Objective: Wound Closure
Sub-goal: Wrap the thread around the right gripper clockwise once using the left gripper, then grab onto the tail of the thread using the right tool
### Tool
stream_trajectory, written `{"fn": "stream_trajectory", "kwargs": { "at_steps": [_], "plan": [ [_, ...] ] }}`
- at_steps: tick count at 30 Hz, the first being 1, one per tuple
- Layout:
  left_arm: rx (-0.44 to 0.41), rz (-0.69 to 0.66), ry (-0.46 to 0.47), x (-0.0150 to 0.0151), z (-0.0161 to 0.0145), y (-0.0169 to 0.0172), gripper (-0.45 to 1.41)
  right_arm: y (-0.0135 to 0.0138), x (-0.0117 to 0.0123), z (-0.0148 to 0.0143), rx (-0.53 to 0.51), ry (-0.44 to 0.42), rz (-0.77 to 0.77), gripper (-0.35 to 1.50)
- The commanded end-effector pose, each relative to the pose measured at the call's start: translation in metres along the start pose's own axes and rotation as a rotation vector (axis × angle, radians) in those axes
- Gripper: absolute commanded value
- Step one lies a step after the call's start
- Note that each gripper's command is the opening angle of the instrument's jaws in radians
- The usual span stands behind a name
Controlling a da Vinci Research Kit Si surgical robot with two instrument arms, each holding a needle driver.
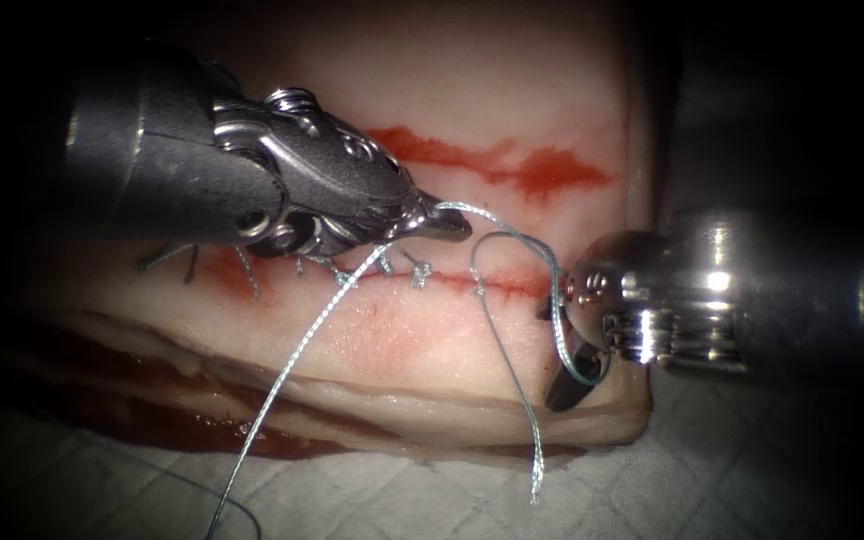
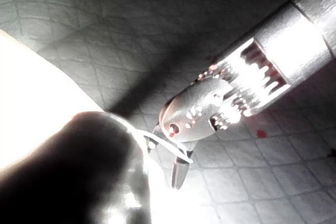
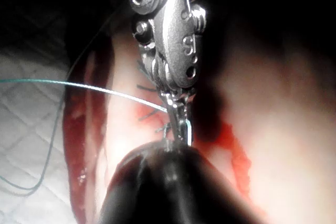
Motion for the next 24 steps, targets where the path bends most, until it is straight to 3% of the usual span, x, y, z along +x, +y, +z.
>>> {"fn": "stream_trajectory", "kwargs": {
  "at_steps": [1, 3, 6, 9, 16, 24],
  "plan": [
    [-0.001, 0.001, 0.001, -0.0005, 0.0006, 0.0001, -0.45, -0.0001, -0.001, 0.0009, -0.025, -0.001, -0.006, 0.79],
    [-0.001, 0.001, 0.002, -0.0005, 0.0006, 0.0001, -0.45, -0.0001, -0.001, 0.0011, -0.025, -0.001, -0.013, 0.79],
    [-0.001, 0.001, 0.004, -0.0005, 0.0006, 0.0002, -0.45, 0.0001, -0.0008, 0.0016, -0.033, 0.01, 0.17, 0.79],
    [-0.002, 0.008, 0.007, -0.0004, 0.0007, 0.0003, -0.45, -0.0003, -0.0009, 0.0018, -0.147, 0.02, 0.348, 0.79],
    [-0.004, 0.005, 0.01, -0.0003, 0.0009, 0.0005, -0.45, -0.0005, -0.0014, 0.0026, -0.223, -0.016, 0.478, 0.68],
    [-0.007, 0.009, 0.012, -0.0001, 0.0012, 0.0007, -0.45, -0.0004, -0.0019, 0.003, -0.268, -0.043, 0.578, 0.68]
  ]
}}
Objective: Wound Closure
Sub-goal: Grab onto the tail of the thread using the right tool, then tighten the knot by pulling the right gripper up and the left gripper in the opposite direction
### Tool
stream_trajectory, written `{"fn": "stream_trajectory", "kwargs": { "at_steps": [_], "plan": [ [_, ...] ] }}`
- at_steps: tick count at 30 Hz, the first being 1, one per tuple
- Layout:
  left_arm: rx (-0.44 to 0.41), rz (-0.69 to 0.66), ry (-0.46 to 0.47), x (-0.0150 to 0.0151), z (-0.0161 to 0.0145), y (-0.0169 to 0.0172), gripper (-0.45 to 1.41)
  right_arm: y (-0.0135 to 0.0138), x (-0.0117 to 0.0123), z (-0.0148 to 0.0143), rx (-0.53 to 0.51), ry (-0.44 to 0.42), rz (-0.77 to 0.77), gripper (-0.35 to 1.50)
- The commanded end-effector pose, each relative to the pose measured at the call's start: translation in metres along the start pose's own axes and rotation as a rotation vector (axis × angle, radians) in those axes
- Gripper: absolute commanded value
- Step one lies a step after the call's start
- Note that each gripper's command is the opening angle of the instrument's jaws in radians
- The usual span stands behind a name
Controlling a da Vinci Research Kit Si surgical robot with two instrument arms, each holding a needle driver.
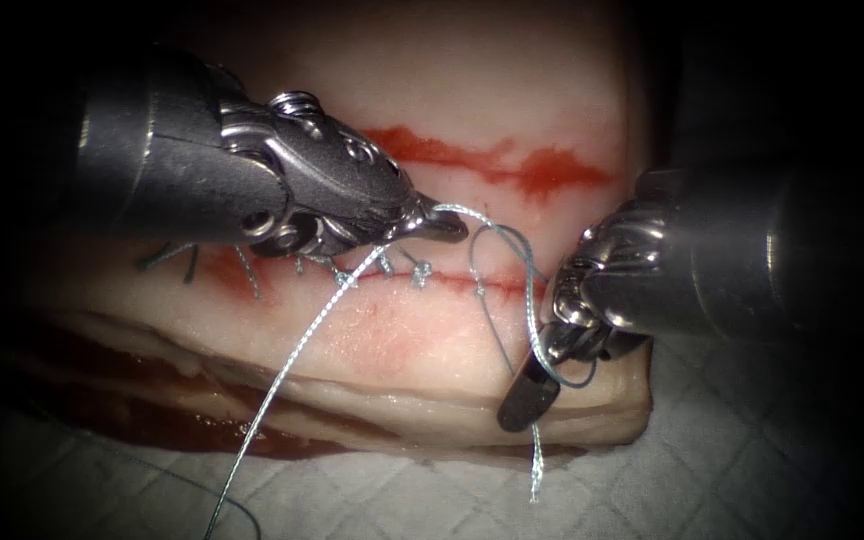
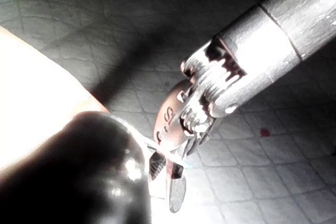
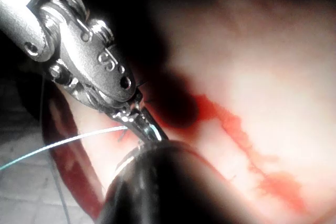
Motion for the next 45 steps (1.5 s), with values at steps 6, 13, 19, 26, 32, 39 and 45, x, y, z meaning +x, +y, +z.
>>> {"fn": "stream_trajectory", "kwargs": {
  "at_steps": [6, 13, 19, 26, 32, 39, 45],
  "plan": [
    [-0.001, 0.001, -0.003, -0.0004, 0.0006, 0.0001, -0.45, 0.0002, -0.0011, 0.0014, 0.013, -0.007, -0.007, 0.66],
    [-0.003, 0.002, 0.006, -0.0003, 0.0006, 0.0, -0.45, -0.0001, -0.0008, 0.0026, 0.03, -0.006, -0.013, 0.64],
    [-0.005, 0.003, 0.012, -0.0002, 0.0007, -0.0001, -0.45, -0.0002, -0.0005, 0.0032, 0.035, 0.001, 0.046, -0.01],
    [0.005, 0.0, 0.111, 0.0011, 0.0017, -0.0005, -0.45, -0.0001, -0.0011, 0.0012, 0.243, -0.112, 0.068, -0.35],
    [0.016, -0.003, 0.33, 0.0049, 0.0047, -0.0016, -0.45, -0.0006, -0.0023, -0.0021, 0.293, -0.223, 0.06, -0.35],
    [0.105, -0.019, 0.558, 0.0113, 0.0113, -0.0053, -0.45, -0.0024, -0.0043, -0.0051, 0.305, -0.376, 0.021, -0.35],
    [0.183, 0.008, 0.63, 0.0143, 0.0131, -0.0099, -0.45, -0.004, -0.0056, -0.0071, 0.308, -0.466, 0.018, -0.35]
  ]
}}
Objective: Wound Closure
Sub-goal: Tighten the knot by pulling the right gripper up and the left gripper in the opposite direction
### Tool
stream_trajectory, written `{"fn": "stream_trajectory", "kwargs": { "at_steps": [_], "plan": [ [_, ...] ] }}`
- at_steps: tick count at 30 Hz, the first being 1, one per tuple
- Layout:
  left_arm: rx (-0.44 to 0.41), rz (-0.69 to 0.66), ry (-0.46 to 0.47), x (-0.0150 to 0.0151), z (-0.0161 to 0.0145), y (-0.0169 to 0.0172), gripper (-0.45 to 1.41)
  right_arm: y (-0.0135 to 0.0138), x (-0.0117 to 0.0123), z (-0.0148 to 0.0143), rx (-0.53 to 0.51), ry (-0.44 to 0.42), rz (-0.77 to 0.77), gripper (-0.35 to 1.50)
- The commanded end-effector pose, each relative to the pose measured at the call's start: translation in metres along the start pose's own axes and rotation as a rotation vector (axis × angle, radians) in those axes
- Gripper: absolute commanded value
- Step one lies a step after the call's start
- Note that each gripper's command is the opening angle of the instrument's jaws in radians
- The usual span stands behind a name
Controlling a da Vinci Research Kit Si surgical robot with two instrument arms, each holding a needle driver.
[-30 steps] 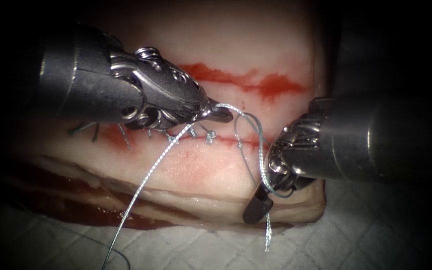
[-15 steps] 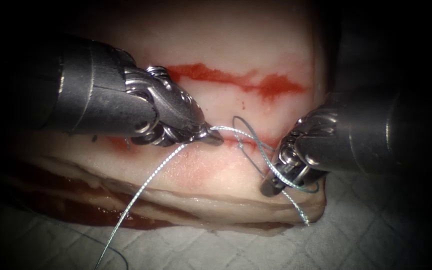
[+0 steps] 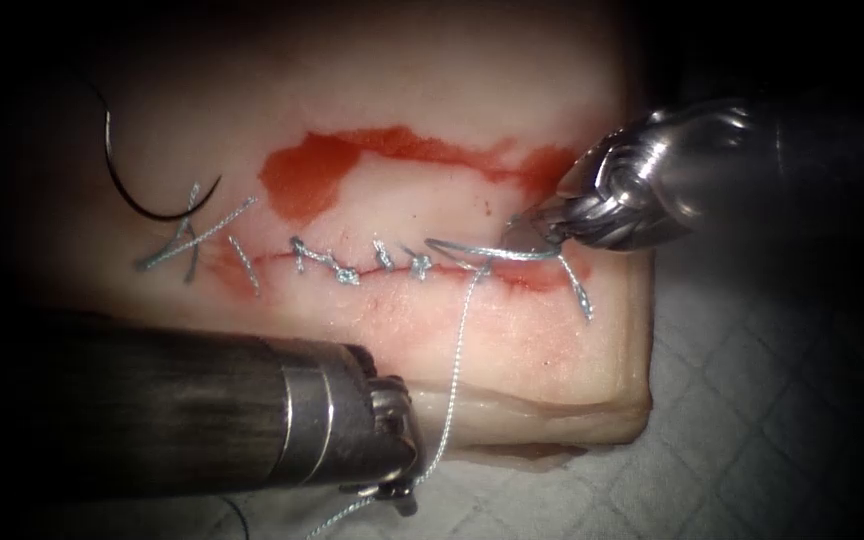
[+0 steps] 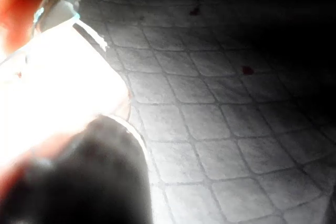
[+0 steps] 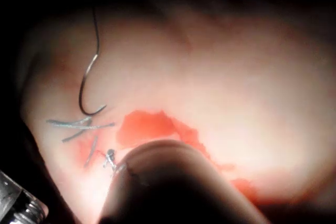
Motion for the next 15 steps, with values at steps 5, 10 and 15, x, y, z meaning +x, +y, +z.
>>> {"fn": "stream_trajectory", "kwargs": {
  "at_steps": [5, 10, 15],
  "plan": [
    [0.0, 0.012, 0.004, -0.0004, 0.0002, -0.0009, -0.45, -0.0008, -0.0019, -0.0001, 0.004, -0.06, 0.03, -0.35],
    [-0.047, 0.017, 0.035, 0.0015, 0.0002, -0.0024, -0.45, -0.0022, -0.0031, -0.0001, -0.01, -0.111, 0.058, -0.35],
    [-0.07, 0.031, 0.039, 0.0035, -0.0001, -0.0041, -0.45, -0.0028, -0.0031, 0.0006, -0.021, -0.115, 0.061, -0.35]
  ]
}}
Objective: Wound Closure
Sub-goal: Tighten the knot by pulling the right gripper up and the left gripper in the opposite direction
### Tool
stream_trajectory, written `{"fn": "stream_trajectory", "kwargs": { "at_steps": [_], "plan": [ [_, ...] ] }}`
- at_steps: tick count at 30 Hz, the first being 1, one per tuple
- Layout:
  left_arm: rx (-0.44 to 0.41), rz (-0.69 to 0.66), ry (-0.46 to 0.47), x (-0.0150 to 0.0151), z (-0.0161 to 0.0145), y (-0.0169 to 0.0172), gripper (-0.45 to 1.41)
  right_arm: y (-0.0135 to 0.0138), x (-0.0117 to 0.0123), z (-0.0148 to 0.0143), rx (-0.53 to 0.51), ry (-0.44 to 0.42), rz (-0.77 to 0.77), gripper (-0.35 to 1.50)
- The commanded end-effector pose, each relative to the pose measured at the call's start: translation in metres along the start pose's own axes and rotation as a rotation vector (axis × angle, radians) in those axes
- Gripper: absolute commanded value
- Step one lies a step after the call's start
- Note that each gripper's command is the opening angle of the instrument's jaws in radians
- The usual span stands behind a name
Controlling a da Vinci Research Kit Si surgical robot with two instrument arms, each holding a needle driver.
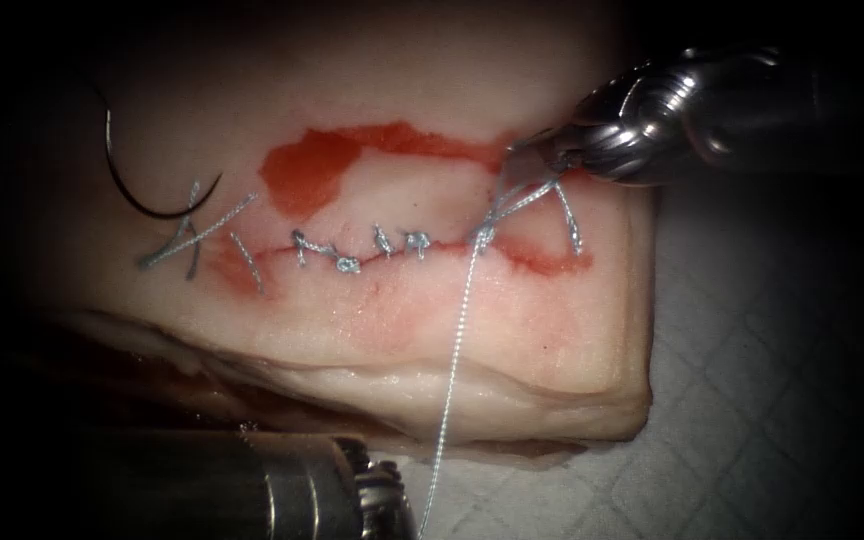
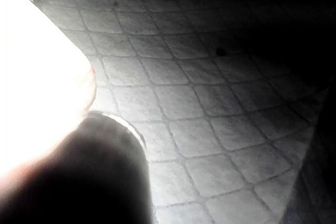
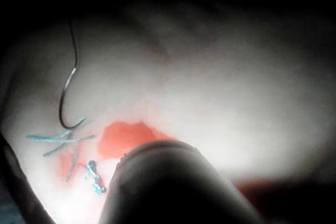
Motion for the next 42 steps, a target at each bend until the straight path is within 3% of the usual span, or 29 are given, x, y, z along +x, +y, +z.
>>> {"fn": "stream_trajectory", "kwargs": {
  "at_steps": [1, 4, 10, 18, 21, 27, 30, 32, 35, 38, 42],
  "plan": [
    [0.0, 0.007, 0.006, 0.0003, 0.0002, -0.0005, -0.45, -0.0002, -0.0007, 0.0013, -0.006, -0.006, -0.007, -0.35],
    [0.012, 0.029, 0.021, 0.0031, -0.0006, -0.0018, -0.45, -0.0004, 0.0001, 0.0022, -0.017, -0.011, -0.021, -0.35],
    [0.101, 0.07, 0.08, 0.012, -0.004, -0.0041, -0.45, -0.0008, 0.0016, 0.0037, -0.055, 0.031, -0.047, -0.35],
    [0.124, 0.071, 0.091, 0.0175, -0.0061, -0.0054, -0.45, -0.0014, 0.0022, 0.0047, -0.051, 0.04, -0.075, -0.35],
    [0.108, 0.056, 0.091, 0.0203, -0.0072, -0.0062, -0.45, -0.0019, 0.0025, 0.0052, 0.01, 0.088, -0.118, -0.35],
    [0.067, 0.068, 0.039, 0.0224, -0.0083, -0.0064, -0.45, -0.0029, 0.0023, 0.0056, 0.1, 0.07, -0.214, -0.35],
    [0.049, 0.078, 0.087, 0.0228, -0.0077, -0.0061, -0.45, -0.0031, 0.0024, 0.0058, 0.156, 0.057, -0.222, -0.35],
    [-0.011, 0.138, 0.173, 0.0232, -0.0063, -0.0053, -0.45, -0.0035, 0.0026, 0.0061, 0.201, 0.051, -0.217, -0.35],
    [-0.016, 0.151, 0.198, 0.0236, -0.0059, -0.005, -0.45, -0.0038, 0.0026, 0.0063, 0.222, 0.05, -0.212, -0.35],
    [-0.009, 0.253, 0.208, 0.0234, -0.0052, -0.0048, -0.45, -0.0041, 0.0026, 0.0065, 0.279, 0.046, -0.203, -0.35],
    [0.002, 0.357, 0.261, 0.0215, -0.0024, -0.0041, -0.45, -0.0045, 0.0022, 0.0066, 0.336, 0.004, -0.189, -0.35]
  ]
}}
